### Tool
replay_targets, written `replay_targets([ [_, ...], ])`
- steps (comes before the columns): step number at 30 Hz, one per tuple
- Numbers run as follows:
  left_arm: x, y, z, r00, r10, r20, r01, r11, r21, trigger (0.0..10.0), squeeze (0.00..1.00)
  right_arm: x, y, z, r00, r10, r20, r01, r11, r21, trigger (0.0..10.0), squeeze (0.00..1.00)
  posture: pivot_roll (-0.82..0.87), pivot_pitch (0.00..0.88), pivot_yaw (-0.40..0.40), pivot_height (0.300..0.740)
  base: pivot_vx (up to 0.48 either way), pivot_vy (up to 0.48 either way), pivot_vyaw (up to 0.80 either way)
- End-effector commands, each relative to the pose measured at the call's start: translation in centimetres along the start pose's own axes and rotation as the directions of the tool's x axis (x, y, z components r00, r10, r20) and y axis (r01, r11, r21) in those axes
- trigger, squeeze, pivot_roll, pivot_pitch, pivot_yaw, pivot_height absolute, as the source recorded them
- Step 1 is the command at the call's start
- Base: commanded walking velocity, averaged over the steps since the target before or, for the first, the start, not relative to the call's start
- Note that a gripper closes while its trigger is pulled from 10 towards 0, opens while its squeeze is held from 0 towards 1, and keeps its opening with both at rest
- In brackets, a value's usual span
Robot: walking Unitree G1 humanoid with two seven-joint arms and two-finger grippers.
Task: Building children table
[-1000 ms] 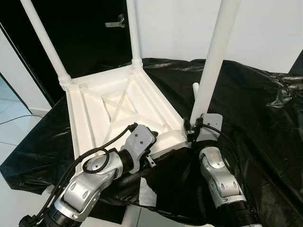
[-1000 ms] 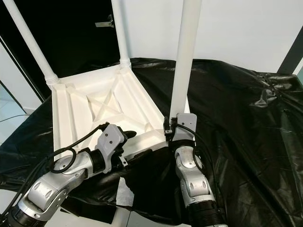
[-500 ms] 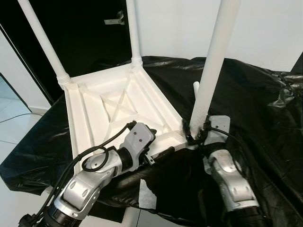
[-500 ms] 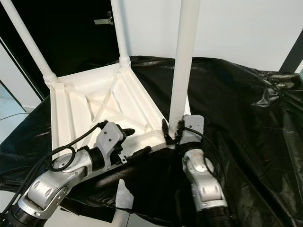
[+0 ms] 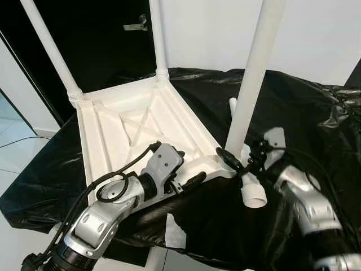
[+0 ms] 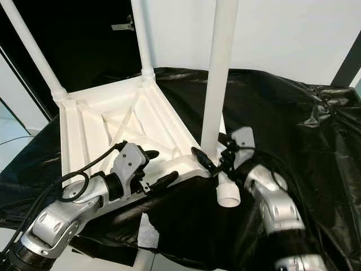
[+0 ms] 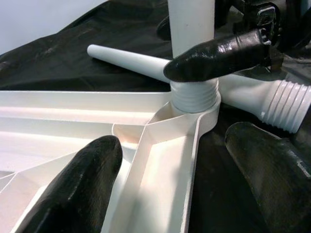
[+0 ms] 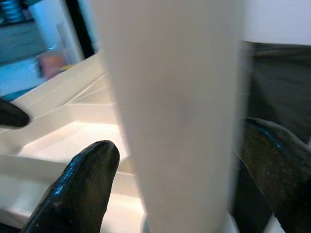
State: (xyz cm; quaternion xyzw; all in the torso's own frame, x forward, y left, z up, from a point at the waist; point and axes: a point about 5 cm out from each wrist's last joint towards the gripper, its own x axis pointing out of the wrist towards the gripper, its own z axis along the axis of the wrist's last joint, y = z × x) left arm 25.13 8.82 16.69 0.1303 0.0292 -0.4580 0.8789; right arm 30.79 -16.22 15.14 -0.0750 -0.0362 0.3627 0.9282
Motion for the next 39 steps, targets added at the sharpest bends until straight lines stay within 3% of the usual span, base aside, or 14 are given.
replay_targets([
  [1, -0.1, 0.1, -0.1, 0.999, -0.044, -0.005, 0.044, 0.999, 0.007, 10.0, 0.0, 0.2, 0.1, -0.6, 0.997, 0.061, -0.038, -0.062, 0.998, -0.015, 10.0, 0.0, 0.01, 0.0, 0.03, 0.74, 0.0, 0.0, 0.0],
  [2, -0.1, 0.1, -0.1, 0.999, -0.044, -0.005, 0.044, 0.999, 0.006, 10.0, 0.0, 0.3, 0.0, -0.6, 0.996, 0.074, -0.044, -0.075, 0.997, -0.022, 8.9, 0.0, 0.01, 0.0, 0.03, 0.74, 0.0, 0.0, 0.0],
  [3, -0.1, 0.1, -0.1, 0.999, -0.044, -0.005, 0.044, 0.999, 0.007, 10.0, 0.0, 0.4, -0.3, -0.5, 0.993, 0.105, -0.055, -0.107, 0.994, -0.027, 6.8, 0.0, 0.02, 0.0, 0.027, 0.74, 0.0, 0.0, 0.0],
  [5, -0.1, 0.1, -0.1, 0.999, -0.044, -0.005, 0.044, 0.999, 0.007, 10.0, 0.0, 0.4, -0.3, -0.5, 0.993, 0.105, -0.055, -0.107, 0.994, -0.027, 6.8, 0.0, 0.02, 0.0, 0.027, 0.74, 0.0, 0.0, 0.0],
  [6, -0.1, 0.0, -0.1, 0.999, -0.044, -0.004, 0.044, 0.999, 0.008, 10.0, 0.0, 0.5, -0.4, -0.5, 0.988, 0.139, -0.069, -0.141, 0.989, -0.031, 0.0, 0.0, 0.02, 0.0, 0.026, 0.74, 0.0, 0.0, 0.0],
  [11, 0.0, 0.0, 0.0, 0.999, -0.036, -0.001, 0.036, 0.999, 0.006, 10.0, 0.0, 0.2, -0.8, -0.8, 0.975, 0.197, -0.107, -0.201, 0.979, -0.031, 0.0, 0.0, 0.02, 0.0, 0.014, 0.74, 0.0, 0.0, 0.0],
  [20, 0.1, -0.1, 0.0, 1.0, -0.029, 0.0, 0.029, 1.0, 0.003, 10.0, 0.0, -0.2, -1.6, -1.2, 0.984, 0.146, -0.103, -0.148, 0.989, -0.01, 0.0, 0.0, 0.02, 0.0, 0.01, 0.74, 0.0, 0.0, 0.0],
  [21, 0.1, -0.1, -0.1, 1.0, -0.028, -0.001, 0.028, 1.0, 0.004, 10.0, 0.0, -0.2, -1.5, -1.4, 0.989, 0.118, -0.09, -0.119, 0.993, -0.006, 8.5, 0.0, 0.02, 0.0, 0.011, 0.74, 0.0, 0.0, 0.0],
  [22, 0.1, -0.1, -0.1, 1.0, -0.028, -0.001, 0.028, 1.0, 0.004, 10.0, 0.0, -0.3, -1.3, -1.5, 0.993, 0.092, -0.079, -0.091, 0.996, 0.015, 10.0, 0.0, 0.02, 0.0, 0.012, 0.74, 0.0, 0.0, 0.0],
  [31, 0.1, -0.2, -0.1, 0.999, -0.038, -0.001, 0.038, 0.999, 0.005, 10.0, 0.0, 0.1, 0.0, -2.2, 0.993, -0.104, -0.065, 0.108, 0.992, 0.066, 10.0, 0.0, 0.01, 0.0, 0.021, 0.74, 0.0, 0.0, 0.0],
  [35, 0.2, -0.2, 0.0, 0.999, -0.048, 0.0, 0.048, 0.999, 0.008, 10.0, 0.0, 0.9, 1.1, -2.6, 0.946, -0.313, -0.078, 0.319, 0.944, 0.084, 10.0, 0.0, 0.01, 0.0, 0.026, 0.74, 0.0, 0.0, 0.0],
  [38, 0.2, -0.2, 0.0, 0.999, -0.049, 0.001, 0.049, 0.999, 0.009, 10.0, 0.0, 1.1, 1.4, -2.6, 0.936, -0.343, -0.082, 0.349, 0.933, 0.086, 10.0, 0.0, 0.01, 0.0, 0.026, 0.74, 0.0, 0.0, 0.0],
  [39, 0.2, -0.3, 0.0, 0.999, -0.051, 0.001, 0.051, 0.999, 0.01, 10.0, 0.0, 1.2, 1.8, -2.6, 0.913, -0.399, -0.089, 0.406, 0.909, 0.098, 10.0, 0.0, 0.01, 0.0, 0.026, 0.74, 0.0, 0.0, 0.0],
])
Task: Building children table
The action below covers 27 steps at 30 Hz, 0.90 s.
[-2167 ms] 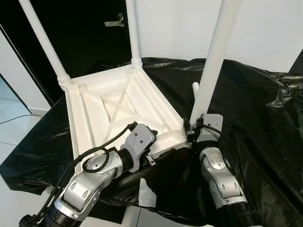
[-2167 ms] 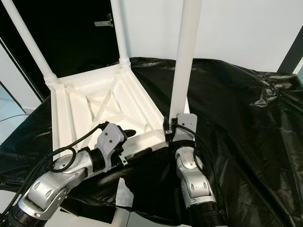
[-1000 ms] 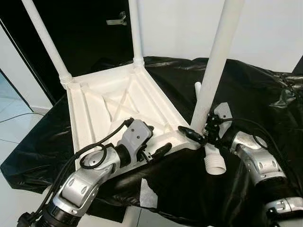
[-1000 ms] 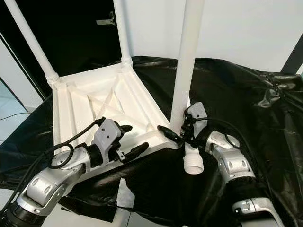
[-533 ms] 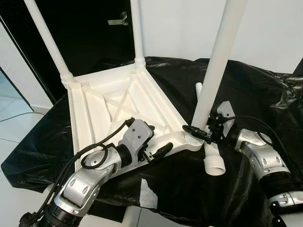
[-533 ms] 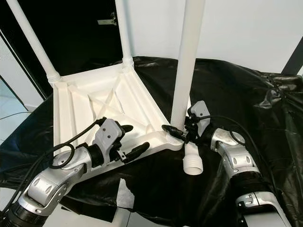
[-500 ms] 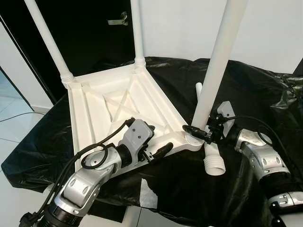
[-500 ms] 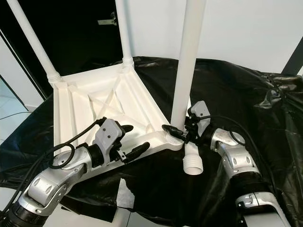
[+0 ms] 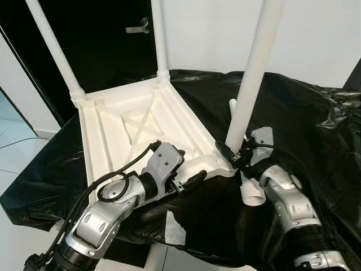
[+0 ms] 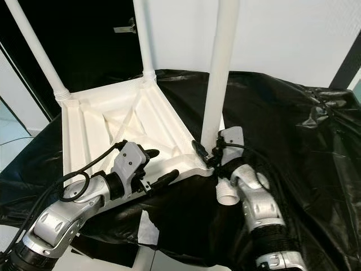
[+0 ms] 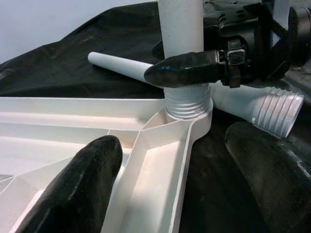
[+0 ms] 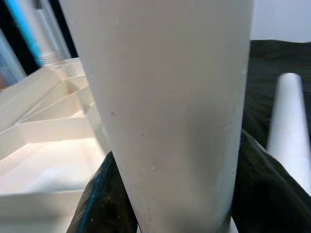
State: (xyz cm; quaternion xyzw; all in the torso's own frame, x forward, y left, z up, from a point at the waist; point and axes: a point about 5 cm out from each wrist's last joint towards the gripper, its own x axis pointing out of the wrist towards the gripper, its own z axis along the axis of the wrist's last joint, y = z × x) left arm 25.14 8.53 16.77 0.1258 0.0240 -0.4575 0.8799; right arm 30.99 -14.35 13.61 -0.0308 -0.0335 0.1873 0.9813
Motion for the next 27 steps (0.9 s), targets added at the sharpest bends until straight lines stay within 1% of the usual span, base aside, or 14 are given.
replay_targets([
  [1, -0.1, -0.1, -0.1, 0.998, -0.056, -0.013, 0.056, 0.998, 0.013, 10.0, 0.0, -0.4, 0.5, -1.4, 0.993, -0.1, -0.068, 0.102, 0.995, 0.021, 10.0, 0.0, 0.01, 0.0, 0.026, 0.74, 0.0, 0.0, 0.0],
  [2, -0.1, -0.1, -0.1, 0.998, -0.057, -0.013, 0.057, 0.998, 0.013, 10.0, 0.0, -0.4, 1.1, -1.3, 0.987, -0.149, -0.066, 0.15, 0.989, 0.011, 10.0, 0.0, 0.01, 0.0, 0.026, 0.74, 0.0, 0.0, 0.0],
  [4, -0.1, -0.1, -0.1, 0.998, -0.057, -0.013, 0.057, 0.998, 0.013, 10.0, 0.0, -0.4, 1.1, -1.3, 0.987, -0.149, -0.066, 0.15, 0.989, 0.011, 10.0, 0.0, 0.01, 0.0, 0.026, 0.74, 0.0, 0.0, 0.0],
  [5, -0.1, -0.1, -0.1, 0.998, -0.057, -0.013, 0.058, 0.998, 0.013, 10.0, 0.0, -0.5, 1.7, -1.2, 0.979, -0.196, -0.057, 0.196, 0.981, -0.004, 10.0, 0.0, 0.01, 0.0, 0.025, 0.74, 0.0, 0.0, 0.0],
  [6, -0.1, -0.1, -0.1, 0.998, -0.057, -0.013, 0.058, 0.998, 0.013, 10.0, 0.0, -0.5, 1.7, -1.2, 0.979, -0.196, -0.057, 0.196, 0.981, -0.004, 10.0, 0.0, 0.01, 0.0, 0.025, 0.74, 0.0, 0.0, 0.0],
  [7, -0.1, -0.2, -0.1, 0.998, -0.058, -0.012, 0.058, 0.998, 0.013, 10.0, 0.0, -0.4, 2.5, -1.0, 0.959, -0.277, -0.057, 0.278, 0.961, 0.003, 10.0, 0.0, 0.01, 0.0, 0.018, 0.74, 0.0, 0.0, 0.0],
  [8, -0.1, -0.2, -0.1, 0.998, -0.058, -0.012, 0.058, 0.998, 0.013, 10.0, 0.0, -0.4, 2.5, -1.0, 0.959, -0.277, -0.057, 0.278, 0.961, 0.003, 10.0, 0.0, 0.01, 0.0, 0.018, 0.74, 0.0, 0.0, 0.0],
  [10, -0.1, -0.2, -0.1, 0.998, -0.058, -0.011, 0.058, 0.998, 0.014, 10.0, 0.0, -0.3, 3.1, -0.8, 0.946, -0.32, -0.062, 0.322, 0.946, 0.028, 10.0, 0.0, 0.01, 0.0, 0.019, 0.74, 0.0, 0.0, 0.0],
  [13, 0.0, -0.2, 0.0, 0.998, -0.058, -0.009, 0.058, 0.998, 0.014, 10.0, 0.0, -0.3, 3.8, -0.2, 0.954, -0.298, -0.033, 0.299, 0.953, 0.05, 10.0, 0.0, 0.01, 0.0, 0.024, 0.74, 0.0, 0.0, 0.0],
  [15, 0.0, -0.2, 0.0, 0.998, -0.059, -0.008, 0.059, 0.998, 0.013, 10.0, 0.0, -0.4, 3.9, -0.1, 0.956, -0.292, -0.024, 0.292, 0.955, 0.053, 10.0, 0.0, 0.01, 0.0, 0.024, 0.74, 0.0, 0.0, 0.0],
  [23, 0.2, -0.2, 0.1, 0.998, -0.066, -0.006, 0.066, 0.998, 0.018, 10.0, 0.0, -0.8, 3.5, -0.1, 0.95, -0.311, -0.027, 0.312, 0.949, 0.046, 10.0, 0.0, 0.0, 0.0, 0.029, 0.74, 0.0, 0.0, 0.0],
  [24, 0.2, -0.2, 0.1, 0.998, -0.066, -0.007, 0.066, 0.998, 0.02, 10.0, 0.0, -0.9, 3.4, 0.0, 0.952, -0.304, -0.02, 0.305, 0.952, 0.036, 10.0, 1.0, 0.0, 0.0, 0.029, 0.74, 0.0, 0.0, 0.0],
  [25, 0.2, -0.2, 0.1, 0.998, -0.066, -0.007, 0.066, 0.998, 0.02, 10.0, 0.0, -0.9, 3.4, 0.0, 0.952, -0.304, -0.02, 0.305, 0.952, 0.036, 10.0, 1.0, 0.0, 0.0, 0.029, 0.74, 0.0, 0.0, 0.0],
  [27, 0.2, -0.3, 0.1, 0.998, -0.067, -0.008, 0.067, 0.998, 0.02, 10.0, 0.0, -1.6, 3.0, 0.3, 0.97, -0.243, 0.017, 0.242, 0.97, 0.036, 10.0, 1.0, 0.01, 0.0, 0.024, 0.74, 0.0, 0.0, 0.0],
])
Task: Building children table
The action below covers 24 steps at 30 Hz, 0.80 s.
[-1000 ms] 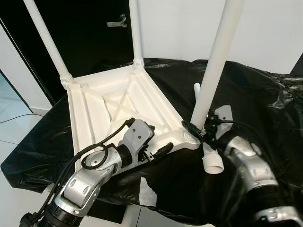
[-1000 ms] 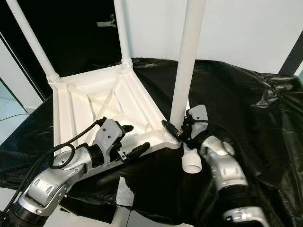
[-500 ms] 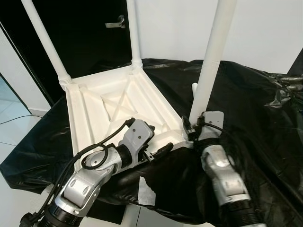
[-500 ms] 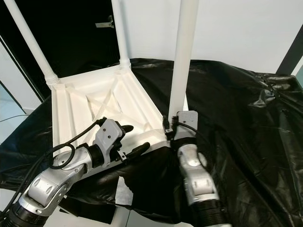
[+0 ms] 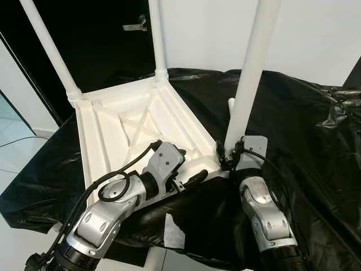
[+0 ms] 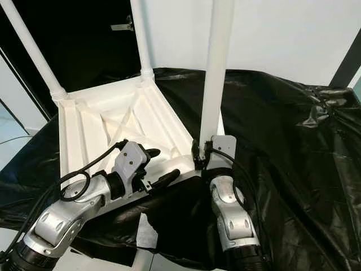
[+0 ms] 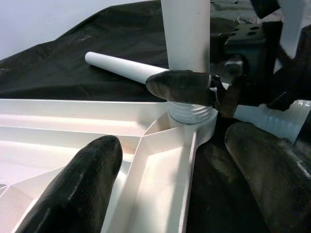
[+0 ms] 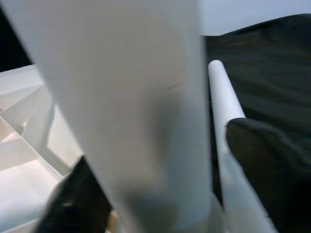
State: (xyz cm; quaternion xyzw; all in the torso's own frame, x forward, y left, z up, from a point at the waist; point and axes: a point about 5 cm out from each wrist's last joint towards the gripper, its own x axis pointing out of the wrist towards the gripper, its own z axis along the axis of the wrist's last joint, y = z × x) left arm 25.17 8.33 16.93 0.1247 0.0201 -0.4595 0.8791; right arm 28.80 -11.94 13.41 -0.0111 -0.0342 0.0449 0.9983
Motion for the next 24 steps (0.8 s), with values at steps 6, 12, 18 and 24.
replay_targets([
  [6, 0.0, -0.5, -0.1, 0.998, -0.062, -0.013, 0.062, 0.998, 0.008, 10.0, 0.0, -1.0, -1.8, 0.7, 0.986, 0.16, 0.056, -0.161, 0.987, 0.014, 10.0, 1.0, 0.01, 0.0, 0.023, 0.74, 0.0, 0.0, 0.0],
  [12, 0.0, -0.4, 0.0, 0.998, -0.063, -0.01, 0.063, 0.998, 0.006, 10.0, 0.0, -0.3, -2.9, 1.1, 0.941, 0.336, 0.04, -0.337, 0.941, 0.014, 10.0, 0.0, 0.0, 0.0, 0.029, 0.74, 0.0, 0.0, 0.0],
  [18, 0.0, -0.1, 0.0, 0.998, -0.057, -0.009, 0.057, 0.998, 0.008, 10.0, 0.0, 1.3, -3.6, 1.8, 0.854, 0.52, 0.02, -0.519, 0.854, -0.044, 10.0, 0.0, 0.0, 0.0, 0.037, 0.74, 0.0, 0.0, 0.0],
  [24, -0.1, 0.0, 0.0, 0.998, -0.054, -0.008, 0.054, 0.998, 0.012, 10.0, 0.0, 2.7, -3.7, 1.6, 0.784, 0.619, -0.054, -0.621, 0.778, -0.098, 2.4, 0.0, 0.01, 0.0, 0.034, 0.74, 0.0, 0.0, 0.0],
])
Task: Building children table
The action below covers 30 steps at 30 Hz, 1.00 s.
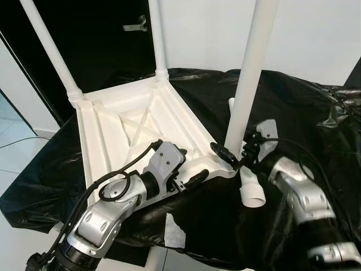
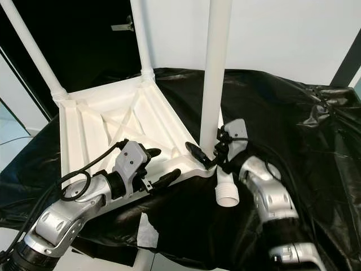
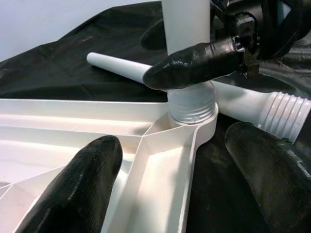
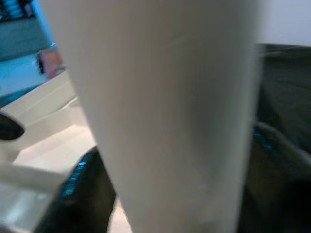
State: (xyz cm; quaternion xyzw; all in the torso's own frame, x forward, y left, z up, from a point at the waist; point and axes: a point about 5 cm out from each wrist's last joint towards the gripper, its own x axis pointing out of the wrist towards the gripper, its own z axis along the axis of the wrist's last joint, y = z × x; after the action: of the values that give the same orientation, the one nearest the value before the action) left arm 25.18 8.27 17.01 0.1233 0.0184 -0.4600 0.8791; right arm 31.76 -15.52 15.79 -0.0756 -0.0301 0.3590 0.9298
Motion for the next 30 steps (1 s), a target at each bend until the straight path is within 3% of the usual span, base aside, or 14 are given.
replay_targets([
  [1, -0.1, 0.0, -0.1, 0.999, -0.052, -0.013, 0.052, 0.999, 0.014, 10.0, 0.0, 0.1, 0.2, -0.5, 0.999, 0.034, -0.016, -0.034, 0.999, 0.0, 0.0, 0.0, 0.01, 0.0, 0.033, 0.74, 0.0, 0.0, 0.0],
  [9, -0.1, 0.0, 0.0, 0.999, -0.044, -0.012, 0.044, 0.999, 0.013, 10.0, 0.0, -0.4, -0.3, -0.9, 0.994, 0.094, -0.052, -0.094, 0.996, 0.001, 0.0, 0.0, 0.01, 0.0, 0.027, 0.74, 0.0, 0.0, 0.0],
  [17, 0.1, 0.0, 0.0, 0.999, -0.042, -0.009, 0.042, 0.999, 0.012, 10.0, 0.0, -0.7, -0.9, -1.2, 0.996, 0.067, -0.058, -0.066, 0.997, 0.026, 0.0, 0.0, 0.01, 0.0, 0.024, 0.74, 0.0, 0.0, 0.0],
  [18, 0.1, 0.0, 0.0, 0.999, -0.041, -0.009, 0.041, 0.999, 0.012, 10.0, 0.0, -0.6, -0.8, -1.1, 0.998, 0.034, -0.048, -0.033, 0.999, 0.034, 10.0, 0.0, 0.01, 0.0, 0.02, 0.74, 0.0, 0.0, 0.0],
  [20, 0.1, 0.0, 0.0, 0.999, -0.041, -0.009, 0.041, 0.999, 0.012, 10.0, 0.0, -0.6, -0.8, -1.1, 0.998, 0.034, -0.048, -0.033, 0.999, 0.034, 10.0, 0.0, 0.01, 0.0, 0.02, 0.74, 0.0, 0.0, 0.0],
  [22, 0.0, -0.1, 0.0, 0.999, -0.039, -0.009, 0.039, 0.999, 0.009, 10.0, 0.0, -0.1, -0.3, -1.1, 0.995, -0.092, -0.048, 0.094, 0.995, 0.034, 10.0, 0.0, 0.01, 0.0, 0.024, 0.74, 0.0, 0.0, 0.0],
  [24, 0.0, -0.1, 0.0, 0.999, -0.039, -0.009, 0.039, 0.999, 0.009, 10.0, 0.0, -0.1, -0.3, -1.1, 0.995, -0.092, -0.048, 0.094, 0.995, 0.034, 10.0, 0.0, 0.01, 0.0, 0.024, 0.74, 0.0, 0.0, 0.0],
  [25, 0.0, -0.1, 0.0, 0.999, -0.04, -0.009, 0.04, 0.999, 0.009, 10.0, 0.0, 0.1, 0.3, -1.2, 0.983, -0.172, -0.056, 0.174, 0.984, 0.032, 10.0, 0.0, 0.01, 0.0, 0.025, 0.74, 0.0, 0.0, 0.0],
  [26, 0.0, -0.1, 0.0, 0.999, -0.04, -0.009, 0.04, 0.999, 0.009, 10.0, 0.0, 0.1, 0.3, -1.2, 0.983, -0.172, -0.056, 0.174, 0.984, 0.032, 10.0, 0.0, 0.01, 0.0, 0.025, 0.74, 0.0, 0.0, 0.0],
  [28, 0.1, 0.0, 0.1, 0.999, -0.042, -0.008, 0.042, 0.999, 0.01, 10.0, 0.0, 0.5, 1.4, -1.3, 0.942, -0.329, -0.065, 0.331, 0.943, 0.03, 10.0, 0.0, 0.0, 0.0, 0.032, 0.74, 0.0, 0.0, 0.0],
  [30, 0.1, 0.1, 0.1, 0.999, -0.042, -0.008, 0.042, 0.999, 0.011, 10.0, 0.0, 0.5, 1.7, -1.2, 0.928, -0.367, -0.063, 0.369, 0.929, 0.025, 10.0, 0.0, 0.0, 0.0, 0.032, 0.74, 0.0, 0.0, 0.0],
])
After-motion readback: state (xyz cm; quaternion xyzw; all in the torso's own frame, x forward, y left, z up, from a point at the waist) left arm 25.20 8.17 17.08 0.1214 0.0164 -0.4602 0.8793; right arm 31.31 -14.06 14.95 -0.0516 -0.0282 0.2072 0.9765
